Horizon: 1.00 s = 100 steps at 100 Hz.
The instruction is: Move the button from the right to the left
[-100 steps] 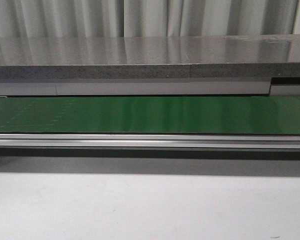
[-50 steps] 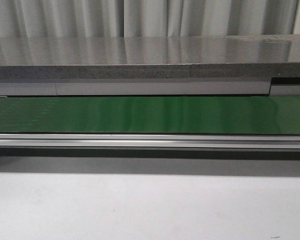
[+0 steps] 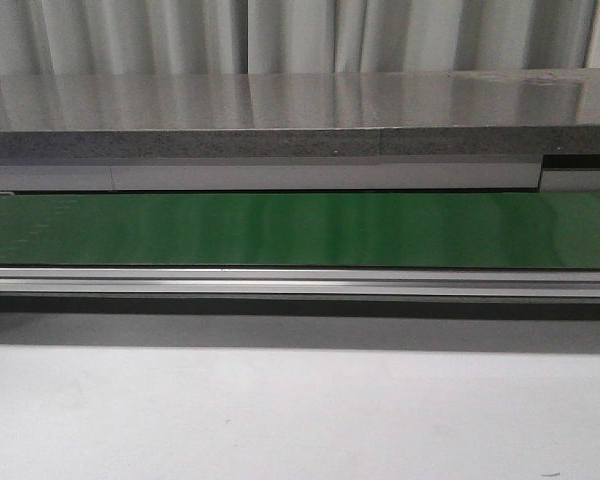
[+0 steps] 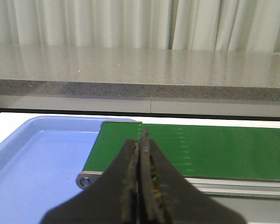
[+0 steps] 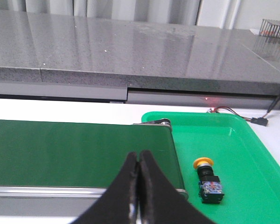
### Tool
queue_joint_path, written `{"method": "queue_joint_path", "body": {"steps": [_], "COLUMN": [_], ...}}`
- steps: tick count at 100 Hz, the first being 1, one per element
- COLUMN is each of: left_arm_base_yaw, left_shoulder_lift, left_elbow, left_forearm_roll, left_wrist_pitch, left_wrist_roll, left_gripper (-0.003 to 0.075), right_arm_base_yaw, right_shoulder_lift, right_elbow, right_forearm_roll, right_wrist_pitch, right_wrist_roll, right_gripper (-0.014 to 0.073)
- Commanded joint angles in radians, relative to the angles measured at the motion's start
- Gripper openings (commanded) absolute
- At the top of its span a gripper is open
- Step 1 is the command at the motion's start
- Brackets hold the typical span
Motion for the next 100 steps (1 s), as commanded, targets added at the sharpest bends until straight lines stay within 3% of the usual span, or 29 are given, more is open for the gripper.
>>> {"method": "queue_joint_path", "body": {"steps": [1, 24, 51, 79, 100], "left_arm_base_yaw": [-0.007, -0.007, -0.007, -0.007, -0.007], "left_shoulder_lift": [-0.029, -0.029, -0.029, -0.029, -0.029], "left_elbow": [0.045, 0.045, 0.045, 0.045, 0.045], "left_forearm_roll": [0.000, 0.000, 0.000, 0.000, 0.000], "left_wrist_pitch": [-0.088, -0.088, -0.088, -0.088, -0.088], "left_wrist_roll": [-0.014, -0.014, -0.014, -0.014, -0.014], "left_gripper": [-0.0020, -0.0020, -0.0020, -0.0020, -0.0020], "right_arm_base_yaw": [-0.005, -0.006, -0.019, -0.233, -0.383], "right_shoulder_lift": [0.100, 0.333, 0.573, 0.775, 0.876], "right_elbow": [-0.108, -0.270, -0.443, -0.591, -0.615], "right_forearm_roll": [-0.022, -0.025, -0.033, -0.008, 0.112], "right_wrist_pitch": [-0.001, 0.063, 0.264, 0.371, 0.372], "right_wrist_roll": [-0.003, 0.014, 0.058, 0.052, -0.053], "right_gripper": [-0.0067, -0.0067, -0.0067, -0.0066, -0.0058]}}
